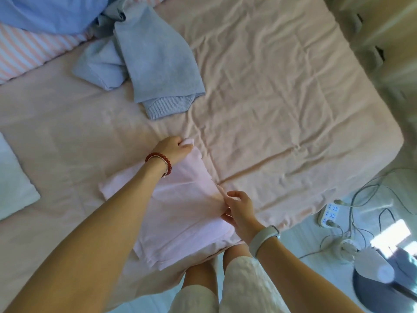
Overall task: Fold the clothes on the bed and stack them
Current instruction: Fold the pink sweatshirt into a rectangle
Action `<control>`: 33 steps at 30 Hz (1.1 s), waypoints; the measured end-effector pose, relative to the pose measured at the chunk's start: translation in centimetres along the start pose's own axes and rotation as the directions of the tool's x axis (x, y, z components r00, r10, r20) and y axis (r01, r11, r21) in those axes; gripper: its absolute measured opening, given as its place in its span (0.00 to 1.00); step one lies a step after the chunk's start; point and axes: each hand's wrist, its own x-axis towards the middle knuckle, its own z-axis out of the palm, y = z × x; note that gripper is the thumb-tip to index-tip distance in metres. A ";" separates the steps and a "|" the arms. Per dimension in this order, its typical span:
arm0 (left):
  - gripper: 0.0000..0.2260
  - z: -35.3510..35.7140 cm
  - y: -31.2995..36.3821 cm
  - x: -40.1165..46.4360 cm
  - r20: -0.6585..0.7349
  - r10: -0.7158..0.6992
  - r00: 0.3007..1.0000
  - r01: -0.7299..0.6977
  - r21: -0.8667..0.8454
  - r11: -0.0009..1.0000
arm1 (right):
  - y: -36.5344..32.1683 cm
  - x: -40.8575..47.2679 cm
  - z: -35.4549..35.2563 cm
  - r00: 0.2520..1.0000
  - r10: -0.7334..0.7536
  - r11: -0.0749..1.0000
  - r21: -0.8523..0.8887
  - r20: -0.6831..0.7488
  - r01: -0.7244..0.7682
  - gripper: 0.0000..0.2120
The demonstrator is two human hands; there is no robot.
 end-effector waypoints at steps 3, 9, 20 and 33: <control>0.14 0.1 0.3 -0.3 -0.036 0.007 0.999 -0.009 -0.035 0.999 | 1.1 -0.5 -1.3 0.992 -0.083 0.996 -0.021 -0.095 0.081 0.09; 0.10 1.7 -0.3 -1.1 -0.193 0.144 0.971 -0.136 0.054 0.989 | 2.9 -0.8 -3.3 0.981 -0.094 0.995 -0.054 -0.168 0.086 0.14; 0.15 0.5 -5.9 -4.6 -0.153 0.048 0.987 -0.068 -0.130 0.989 | 4.5 -1.1 -3.3 0.834 -0.549 0.553 -0.727 0.049 0.407 0.15; 0.09 -0.8 -10.7 -7.7 -0.553 0.064 0.831 -0.115 -0.057 0.992 | 4.6 -0.1 -4.2 0.682 -0.683 0.304 -0.747 0.262 0.592 0.11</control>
